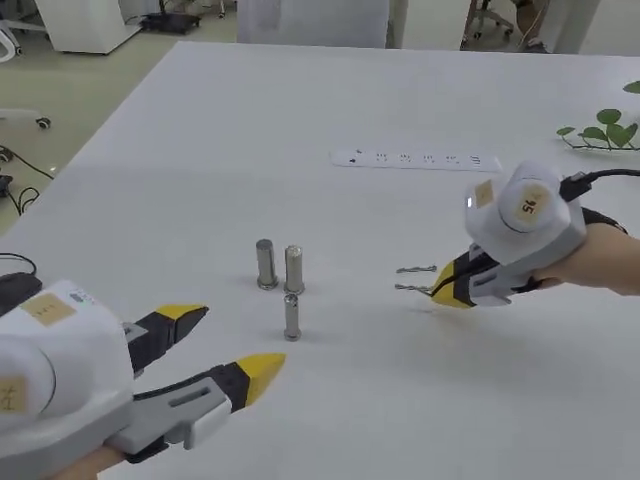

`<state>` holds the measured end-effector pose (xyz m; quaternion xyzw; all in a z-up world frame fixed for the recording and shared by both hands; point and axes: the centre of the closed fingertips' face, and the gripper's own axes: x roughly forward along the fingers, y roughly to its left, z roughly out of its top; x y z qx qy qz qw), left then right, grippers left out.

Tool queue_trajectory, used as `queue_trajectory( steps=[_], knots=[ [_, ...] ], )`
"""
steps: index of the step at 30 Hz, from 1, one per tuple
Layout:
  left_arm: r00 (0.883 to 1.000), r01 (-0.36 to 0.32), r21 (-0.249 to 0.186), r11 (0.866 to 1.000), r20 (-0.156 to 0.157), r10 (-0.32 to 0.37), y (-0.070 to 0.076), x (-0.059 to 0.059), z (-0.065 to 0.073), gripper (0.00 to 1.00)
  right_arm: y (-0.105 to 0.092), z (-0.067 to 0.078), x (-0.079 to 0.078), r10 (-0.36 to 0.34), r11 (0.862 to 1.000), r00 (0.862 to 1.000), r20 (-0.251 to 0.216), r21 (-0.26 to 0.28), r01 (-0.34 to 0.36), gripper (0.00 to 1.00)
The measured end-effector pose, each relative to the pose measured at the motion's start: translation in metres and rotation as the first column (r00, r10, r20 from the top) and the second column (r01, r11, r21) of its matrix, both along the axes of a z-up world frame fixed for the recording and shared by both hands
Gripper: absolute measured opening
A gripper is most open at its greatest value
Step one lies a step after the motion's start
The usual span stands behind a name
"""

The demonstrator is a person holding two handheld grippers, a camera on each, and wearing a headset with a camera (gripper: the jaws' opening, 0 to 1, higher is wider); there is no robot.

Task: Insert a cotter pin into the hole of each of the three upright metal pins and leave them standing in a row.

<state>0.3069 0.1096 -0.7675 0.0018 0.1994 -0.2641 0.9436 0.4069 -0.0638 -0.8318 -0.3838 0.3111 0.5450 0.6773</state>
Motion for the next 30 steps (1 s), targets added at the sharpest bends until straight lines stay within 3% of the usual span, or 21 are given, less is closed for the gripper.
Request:
queue_trajectory(
  steps=[9,19,30],
  knots=[
    [0.999,0.043,-0.041,0.998,0.008,-0.043,-0.015,0.000,0.016,0.48,0.012,0.026,-0.020,0.038,0.998,0.997,0.070,0.042,-0.041,0.02],
    [0.994,0.104,-0.064,0.993,-0.020,-0.106,-0.037,-0.003,0.016,0.42,0.019,0.048,-0.043,0.079,0.994,0.989,0.126,0.066,-0.088,0.02],
    [0.983,0.174,-0.101,0.980,-0.034,-0.178,-0.062,-0.008,0.018,0.36,0.032,0.061,-0.069,0.135,0.985,0.975,0.177,0.083,-0.151,0.02]
  ],
)
